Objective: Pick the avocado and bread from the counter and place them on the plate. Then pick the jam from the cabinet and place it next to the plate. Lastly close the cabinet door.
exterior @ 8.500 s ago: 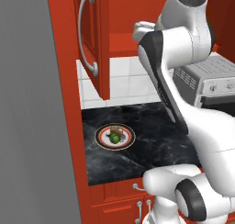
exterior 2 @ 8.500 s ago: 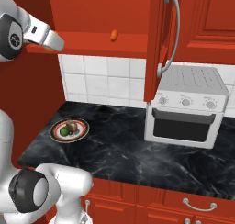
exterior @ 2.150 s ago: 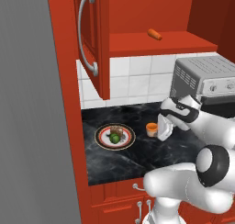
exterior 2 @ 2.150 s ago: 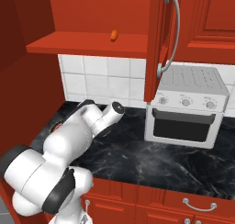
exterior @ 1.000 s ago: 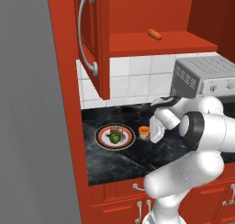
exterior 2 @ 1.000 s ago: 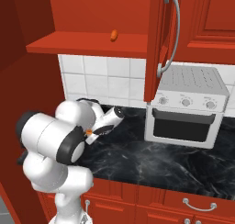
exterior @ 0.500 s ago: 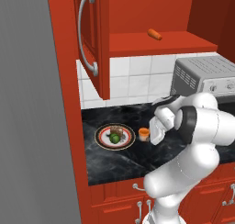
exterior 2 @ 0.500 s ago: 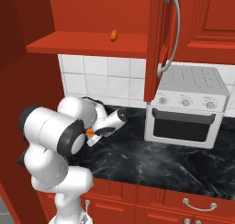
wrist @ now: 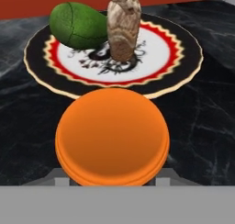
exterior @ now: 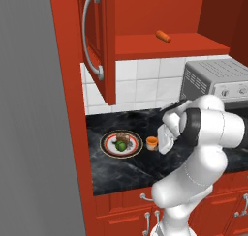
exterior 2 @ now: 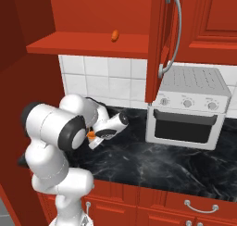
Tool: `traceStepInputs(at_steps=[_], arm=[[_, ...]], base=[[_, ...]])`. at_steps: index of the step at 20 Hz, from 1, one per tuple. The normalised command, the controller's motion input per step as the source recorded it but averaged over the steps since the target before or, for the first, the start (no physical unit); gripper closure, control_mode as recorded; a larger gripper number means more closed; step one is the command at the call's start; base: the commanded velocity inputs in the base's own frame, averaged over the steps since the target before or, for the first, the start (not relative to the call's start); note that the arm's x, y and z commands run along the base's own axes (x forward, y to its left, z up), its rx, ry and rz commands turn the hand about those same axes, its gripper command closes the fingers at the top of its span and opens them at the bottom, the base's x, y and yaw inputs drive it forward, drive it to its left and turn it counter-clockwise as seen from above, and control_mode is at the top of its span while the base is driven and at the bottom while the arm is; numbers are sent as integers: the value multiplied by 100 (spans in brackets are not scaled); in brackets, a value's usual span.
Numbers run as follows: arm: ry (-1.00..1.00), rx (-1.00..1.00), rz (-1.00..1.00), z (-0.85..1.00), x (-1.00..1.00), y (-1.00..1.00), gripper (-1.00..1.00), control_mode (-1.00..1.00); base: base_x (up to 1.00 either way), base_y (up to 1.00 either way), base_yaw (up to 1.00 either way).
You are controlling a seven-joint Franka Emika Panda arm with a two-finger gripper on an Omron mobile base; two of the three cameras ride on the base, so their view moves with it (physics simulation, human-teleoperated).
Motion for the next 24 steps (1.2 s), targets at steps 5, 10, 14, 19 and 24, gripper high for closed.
traceStepInputs(at_steps=[5, 10, 14, 19, 24], arm=[[0, 0, 0, -15, 1, 0, 100, -100], [0, 0, 0, -12, 0, 2, -100, -100], [0, 0, 0, -1, 0, 6, -100, -100], [0, 0, 0, 0, 0, 0, -100, -100], [0, 0, 0, 0, -16, -1, -100, -100]], base=[[0, 0, 0], [0, 0, 0], [0, 0, 0], [0, 0, 0], [0, 0, 0]])
